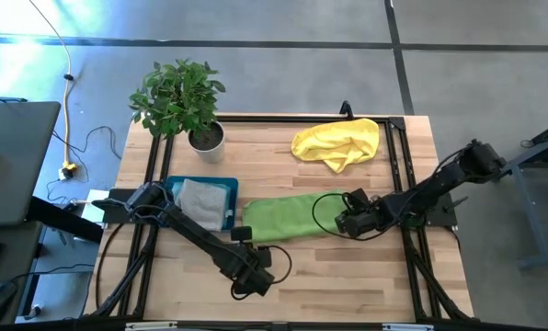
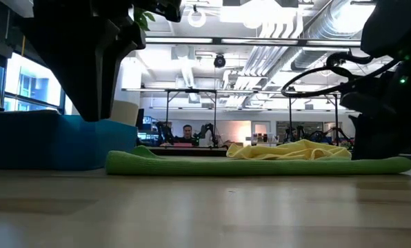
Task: Fold microfiber towels
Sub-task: Fold the green towel on the table
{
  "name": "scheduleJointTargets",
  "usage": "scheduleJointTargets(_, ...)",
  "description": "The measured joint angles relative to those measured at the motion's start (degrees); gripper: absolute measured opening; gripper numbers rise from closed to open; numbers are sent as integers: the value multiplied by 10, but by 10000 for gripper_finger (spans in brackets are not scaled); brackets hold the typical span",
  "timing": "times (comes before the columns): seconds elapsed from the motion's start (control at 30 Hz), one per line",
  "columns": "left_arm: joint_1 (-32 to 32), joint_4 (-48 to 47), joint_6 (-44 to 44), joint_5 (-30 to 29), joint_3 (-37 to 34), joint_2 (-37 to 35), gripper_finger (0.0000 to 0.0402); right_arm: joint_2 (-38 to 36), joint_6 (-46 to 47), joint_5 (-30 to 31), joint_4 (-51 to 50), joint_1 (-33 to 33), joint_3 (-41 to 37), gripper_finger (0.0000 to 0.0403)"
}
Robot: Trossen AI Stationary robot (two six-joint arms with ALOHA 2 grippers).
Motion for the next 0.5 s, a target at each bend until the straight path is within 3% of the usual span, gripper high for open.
scheduleJointTargets(0.13, 0, 0, 0, 0, 0, 0, 99, 1, -5, 7, -1, 0, -1, 153)
scheduleJointTargets(0.4, 0, 0, 0, -1, 0, 0, 99, 2, -32, 20, -7, -1, -2, 24)
scheduleJointTargets(0.5, 0, 0, 0, -2, 0, 0, 99, 2, -48, 19, -22, -1, -2, 6)
